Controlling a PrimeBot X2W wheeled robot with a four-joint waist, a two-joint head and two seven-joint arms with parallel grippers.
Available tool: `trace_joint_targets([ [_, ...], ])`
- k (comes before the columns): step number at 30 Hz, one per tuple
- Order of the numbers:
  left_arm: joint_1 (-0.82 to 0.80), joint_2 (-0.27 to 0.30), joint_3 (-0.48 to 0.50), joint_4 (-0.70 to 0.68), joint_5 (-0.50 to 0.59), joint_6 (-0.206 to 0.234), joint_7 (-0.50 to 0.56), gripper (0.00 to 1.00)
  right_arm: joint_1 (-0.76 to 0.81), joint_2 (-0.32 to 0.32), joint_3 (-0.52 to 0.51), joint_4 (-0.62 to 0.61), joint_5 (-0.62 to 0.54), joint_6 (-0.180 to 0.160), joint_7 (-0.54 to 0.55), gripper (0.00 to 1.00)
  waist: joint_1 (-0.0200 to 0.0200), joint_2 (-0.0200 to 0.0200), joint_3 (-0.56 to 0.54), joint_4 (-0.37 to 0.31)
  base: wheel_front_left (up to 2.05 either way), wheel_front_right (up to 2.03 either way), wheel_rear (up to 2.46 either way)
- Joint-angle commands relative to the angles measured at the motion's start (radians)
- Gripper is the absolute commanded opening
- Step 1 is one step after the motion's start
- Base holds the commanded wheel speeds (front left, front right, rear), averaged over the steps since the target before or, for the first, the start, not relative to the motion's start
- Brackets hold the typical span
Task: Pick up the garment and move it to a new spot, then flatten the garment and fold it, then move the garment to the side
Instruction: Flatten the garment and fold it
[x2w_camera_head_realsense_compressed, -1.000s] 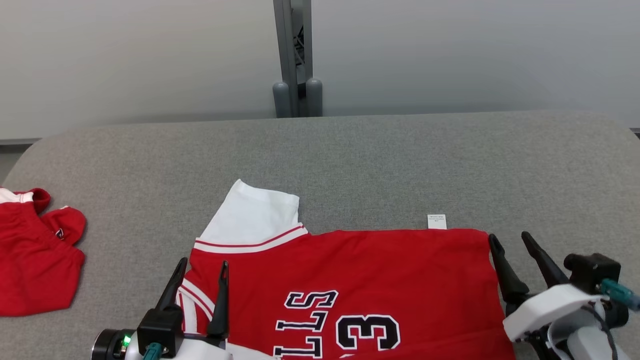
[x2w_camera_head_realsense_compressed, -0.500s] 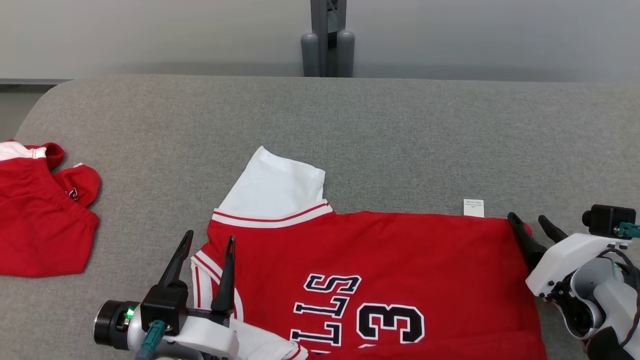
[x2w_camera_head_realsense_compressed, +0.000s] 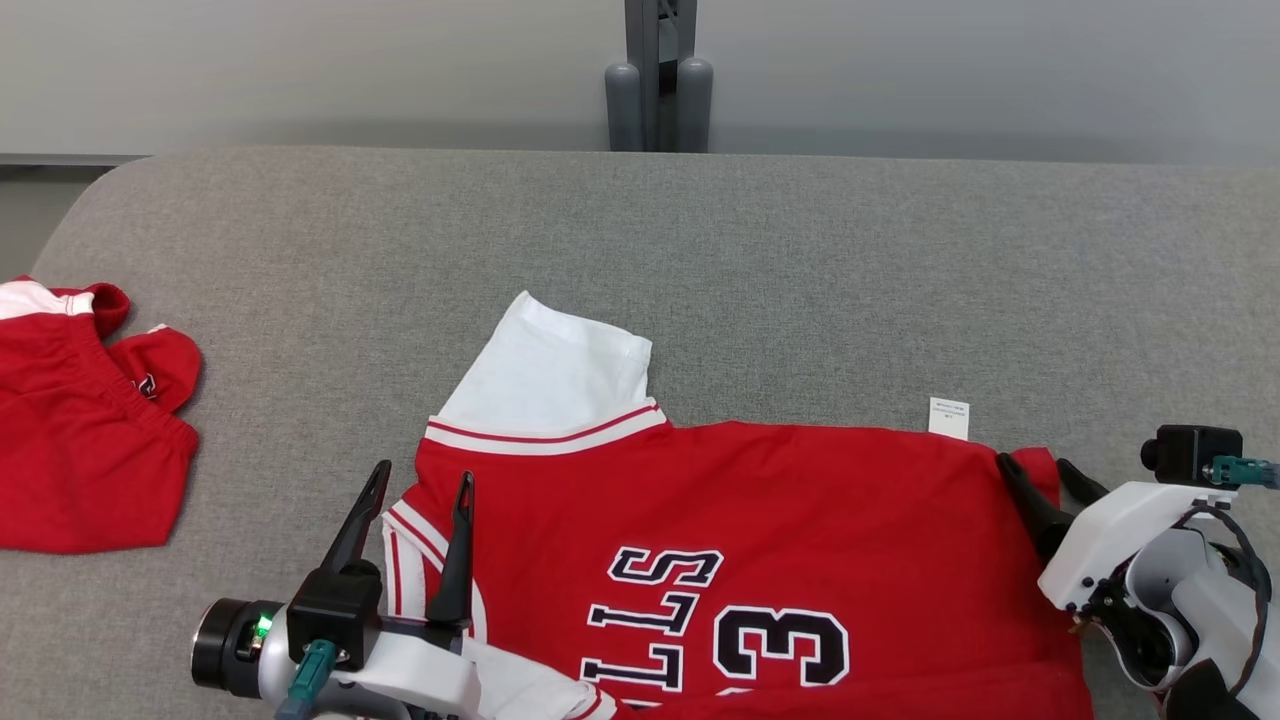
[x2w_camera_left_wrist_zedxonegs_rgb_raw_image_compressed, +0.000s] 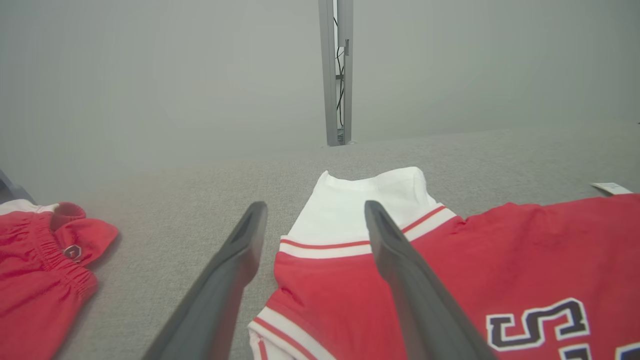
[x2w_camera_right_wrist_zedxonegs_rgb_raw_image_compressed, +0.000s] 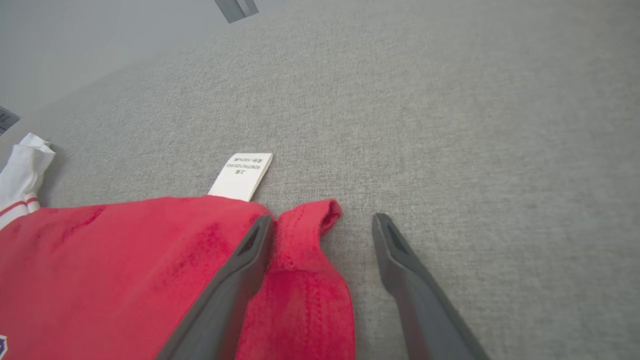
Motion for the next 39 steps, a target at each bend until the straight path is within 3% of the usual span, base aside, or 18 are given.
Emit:
trace_joint_targets([
  [1,-0.022,0.004,-0.001,0.000,0.004,0.002,-0.004,1.00,-0.016,-0.009,0.018,0.009,0.017,0.000,-0.009,1.00,0.0000,0.0000,0.002,0.000,0.00,0.00,0.00],
  [5,-0.022,0.004,-0.003,-0.002,0.006,0.003,-0.004,1.00,-0.025,-0.010,0.047,0.014,0.037,0.000,-0.009,1.00,0.0000,0.0000,0.005,0.000,0.00,0.00,0.00],
  [7,-0.023,0.004,-0.004,-0.002,0.006,0.003,-0.004,1.00,-0.031,-0.014,0.064,0.017,0.050,0.000,-0.010,0.41,0.0000,0.0000,0.007,0.000,0.00,0.00,0.00],
  [9,-0.026,0.004,-0.002,-0.002,0.005,0.002,-0.004,1.00,-0.038,-0.017,0.079,0.018,0.063,0.000,-0.018,0.00,0.0000,0.0000,0.009,0.001,0.00,0.00,0.00],
  [16,-0.042,0.004,0.013,0.004,0.005,-0.012,-0.004,1.00,-0.051,-0.029,0.126,0.006,0.102,0.000,-0.077,0.00,0.0000,0.0000,0.006,-0.005,0.00,0.00,0.00],
  [21,-0.095,0.012,0.038,0.033,-0.021,-0.059,-0.004,1.00,-0.058,-0.024,0.165,0.000,0.121,0.000,-0.102,0.00,0.0000,0.0000,0.008,-0.022,0.00,0.00,0.00],
  [28,-0.290,0.083,0.033,0.201,-0.055,-0.149,0.024,1.00,-0.099,-0.015,0.222,-0.004,0.145,0.000,-0.102,0.00,0.0000,0.0000,0.040,-0.060,0.00,0.00,0.00],
  [32,-0.435,0.123,-0.025,0.308,-0.149,-0.176,0.141,1.00,-0.136,-0.010,0.252,0.005,0.155,0.000,-0.103,0.00,0.0000,0.0000,0.066,-0.081,0.00,0.00,0.00],
  [39,-0.634,0.255,-0.263,0.388,-0.480,-0.175,0.365,1.00,-0.210,0.013,0.312,0.009,0.165,0.000,-0.097,0.00,0.0000,0.0000,0.118,-0.126,0.00,0.00,0.00],
])
